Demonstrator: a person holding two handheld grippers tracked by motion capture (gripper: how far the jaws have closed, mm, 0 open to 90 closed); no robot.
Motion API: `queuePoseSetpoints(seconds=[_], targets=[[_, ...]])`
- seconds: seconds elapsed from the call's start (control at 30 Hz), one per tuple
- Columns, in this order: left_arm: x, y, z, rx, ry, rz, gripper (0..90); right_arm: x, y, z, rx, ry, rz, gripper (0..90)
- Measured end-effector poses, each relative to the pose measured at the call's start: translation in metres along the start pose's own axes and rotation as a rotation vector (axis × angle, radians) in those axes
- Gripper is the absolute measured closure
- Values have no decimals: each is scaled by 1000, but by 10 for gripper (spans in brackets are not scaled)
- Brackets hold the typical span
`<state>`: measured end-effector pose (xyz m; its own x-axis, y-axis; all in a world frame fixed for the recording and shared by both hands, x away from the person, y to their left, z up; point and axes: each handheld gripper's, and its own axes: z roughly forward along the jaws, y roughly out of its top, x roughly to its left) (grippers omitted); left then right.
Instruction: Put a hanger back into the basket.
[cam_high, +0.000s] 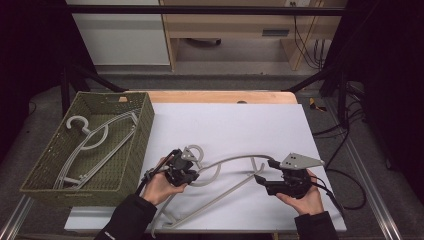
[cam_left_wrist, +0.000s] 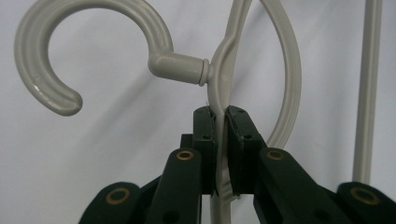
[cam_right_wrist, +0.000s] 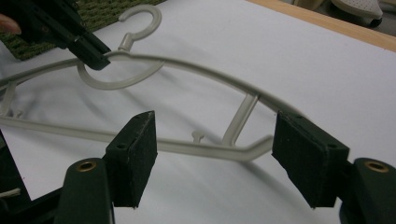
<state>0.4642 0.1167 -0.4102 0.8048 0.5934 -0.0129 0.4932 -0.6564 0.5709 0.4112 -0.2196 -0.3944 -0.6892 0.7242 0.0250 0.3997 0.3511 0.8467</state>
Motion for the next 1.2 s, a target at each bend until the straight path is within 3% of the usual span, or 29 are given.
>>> queuePoseSetpoints(seconds=[0.23,0.63,1.03,1.2], targets=[[4,11,-29,-52,46,-19,831,-2,1,-6,-19,0,10,312],[6,25,-79,-102,109,-10,832,-4,0,-9,-28,-4,17,312],[21,36,-132,-137,169,6,832,-6,0,-10,-36,-13,33,288],[30,35,-153,-154,188,-9,833,-8,-1,-10,-54,-33,46,239]])
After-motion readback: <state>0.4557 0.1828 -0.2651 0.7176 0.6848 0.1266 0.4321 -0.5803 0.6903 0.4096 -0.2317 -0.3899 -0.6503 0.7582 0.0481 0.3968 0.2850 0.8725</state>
